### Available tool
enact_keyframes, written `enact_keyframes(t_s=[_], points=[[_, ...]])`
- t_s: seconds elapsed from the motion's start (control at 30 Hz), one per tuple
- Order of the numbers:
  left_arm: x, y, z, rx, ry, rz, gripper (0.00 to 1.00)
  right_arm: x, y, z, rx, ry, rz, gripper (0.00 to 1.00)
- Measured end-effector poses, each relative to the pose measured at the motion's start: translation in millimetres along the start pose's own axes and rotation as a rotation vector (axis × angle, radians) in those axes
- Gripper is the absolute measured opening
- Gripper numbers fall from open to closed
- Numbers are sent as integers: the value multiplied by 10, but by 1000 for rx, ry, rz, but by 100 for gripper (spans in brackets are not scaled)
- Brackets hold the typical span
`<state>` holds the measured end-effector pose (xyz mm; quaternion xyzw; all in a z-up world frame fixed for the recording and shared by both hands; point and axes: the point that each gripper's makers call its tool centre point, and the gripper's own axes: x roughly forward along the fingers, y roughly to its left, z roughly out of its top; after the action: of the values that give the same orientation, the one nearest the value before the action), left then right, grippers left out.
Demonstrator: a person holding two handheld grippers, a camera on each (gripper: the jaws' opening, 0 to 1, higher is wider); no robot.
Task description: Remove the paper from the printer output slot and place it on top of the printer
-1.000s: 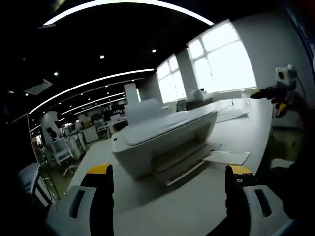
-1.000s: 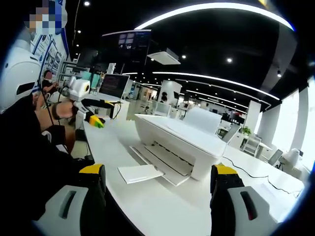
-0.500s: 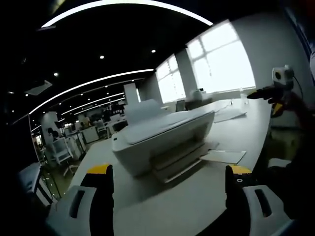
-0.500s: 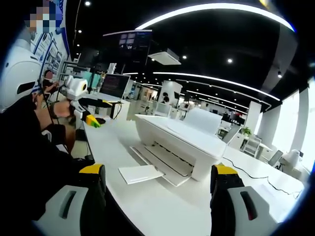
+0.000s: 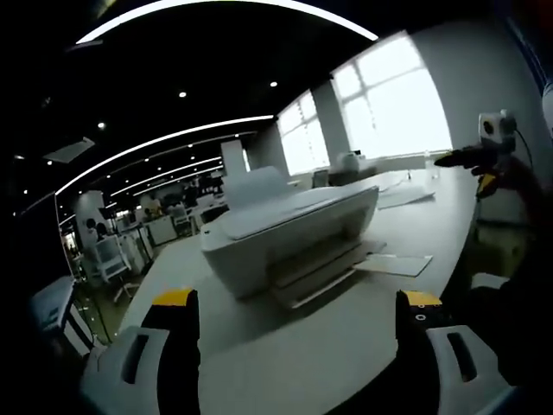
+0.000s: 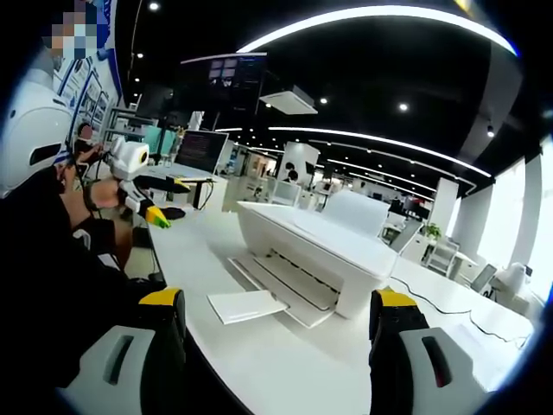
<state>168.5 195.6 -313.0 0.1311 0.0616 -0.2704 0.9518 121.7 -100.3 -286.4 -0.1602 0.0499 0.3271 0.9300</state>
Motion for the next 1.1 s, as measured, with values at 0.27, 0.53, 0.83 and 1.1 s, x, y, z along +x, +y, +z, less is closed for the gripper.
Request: enact_keyframes(t_s=[0.27, 0.53, 0.83, 1.1], points=[[-2, -7, -26, -14, -1, -2, 97, 5, 7, 3, -1, 2, 1, 83], [1, 5, -38, -18, 0, 1, 97, 7, 10, -6, 0, 4, 0, 83], [1, -10, -53, -25, 0, -1, 97, 1, 10, -13, 1, 5, 0, 83], [4, -25, -55, -28, -1, -6, 97, 3, 6, -7, -1, 6, -1, 83]])
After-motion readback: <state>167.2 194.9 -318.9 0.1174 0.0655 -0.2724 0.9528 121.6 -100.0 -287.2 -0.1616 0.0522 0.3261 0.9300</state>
